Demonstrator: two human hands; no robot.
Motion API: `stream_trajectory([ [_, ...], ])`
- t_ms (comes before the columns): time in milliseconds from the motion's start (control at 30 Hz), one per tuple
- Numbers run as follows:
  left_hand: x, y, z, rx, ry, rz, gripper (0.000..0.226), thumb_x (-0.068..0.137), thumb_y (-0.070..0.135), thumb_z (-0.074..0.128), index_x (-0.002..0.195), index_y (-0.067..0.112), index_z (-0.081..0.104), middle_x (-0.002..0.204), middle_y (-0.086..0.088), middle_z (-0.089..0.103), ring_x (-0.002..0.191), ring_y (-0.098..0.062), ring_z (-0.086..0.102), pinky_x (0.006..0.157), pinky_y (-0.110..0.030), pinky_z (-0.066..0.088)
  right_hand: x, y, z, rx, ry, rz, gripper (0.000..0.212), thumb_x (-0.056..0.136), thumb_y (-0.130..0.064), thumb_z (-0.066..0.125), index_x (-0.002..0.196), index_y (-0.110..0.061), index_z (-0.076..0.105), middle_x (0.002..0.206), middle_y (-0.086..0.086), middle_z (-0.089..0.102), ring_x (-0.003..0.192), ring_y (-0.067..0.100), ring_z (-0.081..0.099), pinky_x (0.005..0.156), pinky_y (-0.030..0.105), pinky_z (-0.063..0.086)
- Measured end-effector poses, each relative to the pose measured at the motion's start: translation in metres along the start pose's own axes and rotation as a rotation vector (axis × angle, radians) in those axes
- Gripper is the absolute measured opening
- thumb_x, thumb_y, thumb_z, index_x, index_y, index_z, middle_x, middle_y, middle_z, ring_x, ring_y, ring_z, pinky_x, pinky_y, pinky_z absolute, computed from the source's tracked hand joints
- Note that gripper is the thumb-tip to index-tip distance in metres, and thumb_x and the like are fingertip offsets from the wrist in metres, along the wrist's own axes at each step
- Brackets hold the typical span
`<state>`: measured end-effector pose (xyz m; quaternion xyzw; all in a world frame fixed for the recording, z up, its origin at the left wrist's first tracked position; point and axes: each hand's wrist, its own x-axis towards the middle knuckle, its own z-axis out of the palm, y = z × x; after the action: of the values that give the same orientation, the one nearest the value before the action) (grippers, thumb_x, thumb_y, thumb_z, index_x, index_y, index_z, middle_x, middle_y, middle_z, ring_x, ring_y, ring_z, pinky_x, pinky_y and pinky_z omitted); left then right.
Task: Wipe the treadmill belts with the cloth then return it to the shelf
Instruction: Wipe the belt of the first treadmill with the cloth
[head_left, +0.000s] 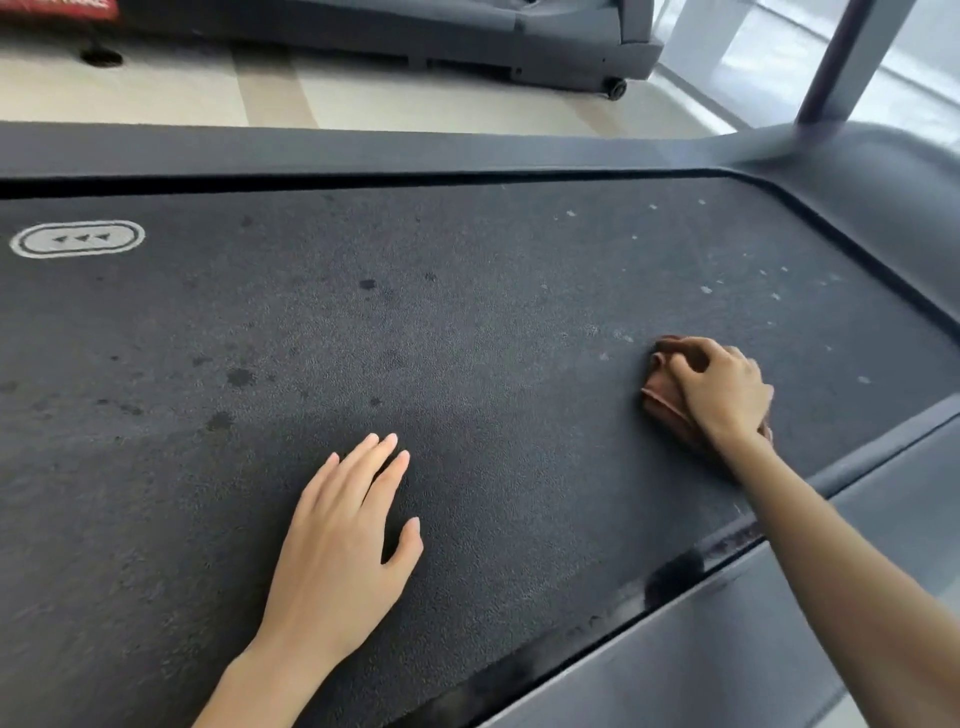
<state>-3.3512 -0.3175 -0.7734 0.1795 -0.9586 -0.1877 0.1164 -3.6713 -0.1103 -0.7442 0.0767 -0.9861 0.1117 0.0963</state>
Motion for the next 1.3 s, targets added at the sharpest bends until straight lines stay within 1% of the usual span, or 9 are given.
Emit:
stream_trajectory([
  [100, 0.0, 0.0, 0.001, -0.006, 0.0, 0.005, 0.058, 0.084, 0.039, 0.034, 0.128, 0.008, 0.055, 0.139, -0.003, 0.048, 0.133, -0.017, 0.039, 0.11, -0.037, 0.023, -0.028, -0.03, 0.006, -0.035, 0.062, -0.064, 0.031, 0.085, -0.043, 0.055, 0.106, -0.023, 0.067, 0.111, 0.013, 0.064, 0.108, 0.034, 0.051, 0.09, 0.044, 0.033],
  [233, 0.001, -0.003, 0.004, -0.011, 0.001, 0.013, 0.058, 0.083, 0.04, 0.035, 0.128, 0.008, 0.055, 0.139, -0.003, 0.049, 0.132, -0.017, 0.039, 0.11, -0.036, 0.022, -0.116, -0.081, 0.002, 0.103, 0.075, -0.46, 0.025, 0.077, -0.047, 0.055, 0.093, -0.035, 0.069, 0.09, -0.005, 0.066, 0.089, 0.023, 0.057, 0.075, 0.037, 0.036],
  [367, 0.002, -0.002, 0.005, -0.018, 0.002, 0.012, 0.059, 0.082, 0.04, 0.035, 0.127, 0.008, 0.056, 0.139, -0.003, 0.048, 0.132, -0.017, 0.038, 0.11, -0.036, 0.022, -0.145, -0.086, 0.0, 0.216, -0.011, -0.756, 0.026, 0.079, -0.048, 0.055, 0.097, -0.036, 0.068, 0.09, -0.011, 0.064, 0.083, 0.018, 0.058, 0.069, 0.034, 0.041],
  [667, 0.0, 0.0, 0.0, 0.01, -0.015, 0.005, 0.06, 0.084, 0.039, 0.031, 0.127, 0.005, 0.056, 0.137, -0.007, 0.05, 0.132, -0.021, 0.041, 0.111, -0.037, 0.022, -0.045, -0.007, -0.001, 0.057, 0.028, -0.084, 0.03, 0.089, -0.044, 0.053, 0.113, -0.029, 0.063, 0.116, 0.009, 0.06, 0.11, 0.034, 0.05, 0.09, 0.043, 0.037],
  [767, -0.001, -0.001, 0.0, 0.015, -0.026, 0.015, 0.061, 0.085, 0.039, 0.029, 0.128, 0.004, 0.054, 0.138, -0.008, 0.049, 0.132, -0.022, 0.04, 0.111, -0.039, 0.023, -0.073, -0.023, 0.001, 0.0, 0.033, -0.127, 0.029, 0.087, -0.044, 0.053, 0.11, -0.029, 0.062, 0.114, 0.006, 0.058, 0.109, 0.031, 0.048, 0.087, 0.041, 0.033],
  [933, -0.002, -0.002, 0.001, 0.038, -0.046, 0.026, 0.064, 0.085, 0.041, 0.027, 0.13, 0.003, 0.052, 0.141, -0.009, 0.046, 0.134, -0.022, 0.037, 0.112, -0.043, 0.024, -0.14, -0.042, -0.007, 0.011, 0.053, -0.429, 0.027, 0.083, -0.048, 0.052, 0.102, -0.033, 0.065, 0.096, -0.003, 0.058, 0.092, 0.024, 0.053, 0.076, 0.039, 0.038],
  [1067, -0.001, -0.001, 0.003, 0.074, -0.06, 0.056, 0.066, 0.083, 0.048, 0.031, 0.132, 0.009, 0.051, 0.141, -0.008, 0.046, 0.134, -0.023, 0.035, 0.111, -0.044, 0.023, -0.133, -0.028, -0.011, 0.06, -0.018, -0.631, 0.035, 0.083, -0.051, 0.045, 0.105, -0.033, 0.066, 0.094, -0.003, 0.06, 0.087, 0.023, 0.056, 0.072, 0.039, 0.044],
  [1167, 0.002, 0.003, 0.005, 0.151, -0.099, 0.086, 0.071, 0.088, 0.059, 0.019, 0.133, 0.014, 0.051, 0.142, -0.006, 0.045, 0.136, -0.026, 0.033, 0.111, -0.048, 0.021, -0.092, 0.009, -0.01, 0.076, -0.003, -0.593, 0.033, 0.084, -0.049, 0.048, 0.107, -0.033, 0.066, 0.097, -0.002, 0.061, 0.09, 0.025, 0.057, 0.074, 0.038, 0.044],
  [1300, 0.02, 0.034, 0.015, 0.131, -0.127, 0.122, 0.075, 0.09, 0.061, 0.011, 0.132, 0.015, 0.053, 0.145, -0.005, 0.041, 0.137, -0.024, 0.029, 0.113, -0.044, 0.016, -0.008, 0.093, -0.011, 0.039, 0.034, -0.331, 0.03, 0.087, -0.041, 0.057, 0.114, -0.032, 0.063, 0.106, 0.006, 0.06, 0.103, 0.033, 0.055, 0.084, 0.042, 0.042],
])
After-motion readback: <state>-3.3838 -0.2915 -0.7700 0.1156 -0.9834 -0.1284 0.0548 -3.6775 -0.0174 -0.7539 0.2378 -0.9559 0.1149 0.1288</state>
